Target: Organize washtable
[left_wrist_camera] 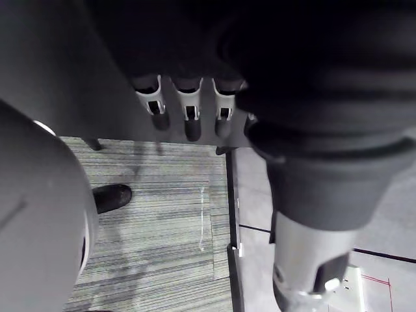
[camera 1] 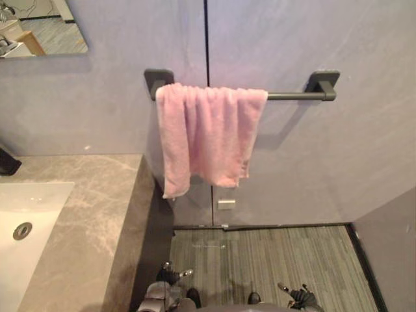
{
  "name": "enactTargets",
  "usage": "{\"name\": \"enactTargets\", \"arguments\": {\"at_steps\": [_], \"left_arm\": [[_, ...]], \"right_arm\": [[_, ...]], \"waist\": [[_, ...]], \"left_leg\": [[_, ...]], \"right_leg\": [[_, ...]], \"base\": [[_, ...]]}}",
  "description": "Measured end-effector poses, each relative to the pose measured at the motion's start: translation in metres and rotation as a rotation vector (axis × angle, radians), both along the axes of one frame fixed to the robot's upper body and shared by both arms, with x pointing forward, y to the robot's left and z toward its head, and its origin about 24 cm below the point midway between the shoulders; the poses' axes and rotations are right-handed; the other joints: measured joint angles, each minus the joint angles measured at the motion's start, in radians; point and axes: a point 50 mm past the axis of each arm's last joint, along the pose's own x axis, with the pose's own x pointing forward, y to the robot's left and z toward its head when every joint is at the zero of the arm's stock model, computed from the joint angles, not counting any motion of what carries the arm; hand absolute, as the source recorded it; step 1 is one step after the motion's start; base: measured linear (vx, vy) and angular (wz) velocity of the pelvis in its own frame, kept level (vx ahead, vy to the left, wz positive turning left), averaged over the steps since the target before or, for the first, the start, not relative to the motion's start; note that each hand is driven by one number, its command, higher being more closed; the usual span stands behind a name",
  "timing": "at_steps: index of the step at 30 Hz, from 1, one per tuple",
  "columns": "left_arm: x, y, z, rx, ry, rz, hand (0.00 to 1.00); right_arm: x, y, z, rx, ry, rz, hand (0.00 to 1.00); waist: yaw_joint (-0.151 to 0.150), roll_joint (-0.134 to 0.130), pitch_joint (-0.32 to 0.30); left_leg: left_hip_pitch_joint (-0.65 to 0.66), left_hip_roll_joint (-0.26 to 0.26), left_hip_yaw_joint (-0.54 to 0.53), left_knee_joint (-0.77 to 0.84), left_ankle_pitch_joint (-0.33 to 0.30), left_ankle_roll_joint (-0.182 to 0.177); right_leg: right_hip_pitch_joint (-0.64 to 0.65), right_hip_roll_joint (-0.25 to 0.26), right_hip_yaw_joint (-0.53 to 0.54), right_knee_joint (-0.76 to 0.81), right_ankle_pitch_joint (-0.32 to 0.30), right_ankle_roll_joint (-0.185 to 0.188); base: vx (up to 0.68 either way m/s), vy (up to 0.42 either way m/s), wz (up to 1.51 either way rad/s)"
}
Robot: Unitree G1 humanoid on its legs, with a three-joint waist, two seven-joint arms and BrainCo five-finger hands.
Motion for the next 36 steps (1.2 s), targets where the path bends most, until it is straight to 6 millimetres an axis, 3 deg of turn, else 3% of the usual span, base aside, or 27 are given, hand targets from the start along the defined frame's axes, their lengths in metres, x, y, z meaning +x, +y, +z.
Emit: {"name": "enactTargets", "arguments": {"at_steps": [16,18,23,26,36], "left_arm": [[0.008,0.004,0.006,0.022,-0.065,0.059,0.0],[0.017,0.005,0.013,0.035,-0.124,0.078,0.0],[0.048,0.002,0.058,0.045,-0.437,0.126,0.0],[0.055,0.001,0.081,0.033,-0.575,0.148,0.0],[0.07,0.001,0.123,0.039,-0.786,0.214,0.0]], "right_arm": [[-0.001,-0.002,0.0,-0.023,0.008,-0.012,0.0],[-0.001,-0.003,0.001,-0.028,0.006,-0.012,0.0],[0.0,-0.011,0.004,-0.071,-0.017,-0.018,0.0],[-0.003,-0.013,0.005,-0.092,-0.025,-0.001,0.0],[-0.006,-0.011,0.005,-0.107,-0.013,0.043,0.0]], "waist": [[-0.001,-0.005,0.002],[-0.001,-0.005,0.002],[0.002,-0.003,0.003],[0.002,0.0,0.002],[0.001,0.015,-0.008]], "left_leg": [[0.027,-0.014,-0.058,-0.026,0.007,0.004],[0.027,-0.015,-0.067,-0.025,0.008,0.005],[0.024,-0.016,-0.083,-0.026,0.012,0.01],[0.022,-0.016,-0.089,-0.028,0.012,0.01],[0.02,-0.014,-0.099,-0.03,0.012,0.01]], "right_leg": [[0.044,0.0,-0.03,-0.035,0.0,0.002],[0.052,0.0,-0.037,-0.039,-0.001,0.001],[0.051,-0.001,-0.043,-0.028,-0.007,0.0],[0.049,-0.001,-0.052,-0.027,-0.008,0.0],[0.051,0.003,-0.061,-0.028,-0.014,-0.004]], "base": [[0.03,-0.004,0.05],[-0.01,-0.016,0.12],[-0.05,-0.015,0.08],[-0.05,-0.011,0.05],[0.0,-0.004,0.01]]}}
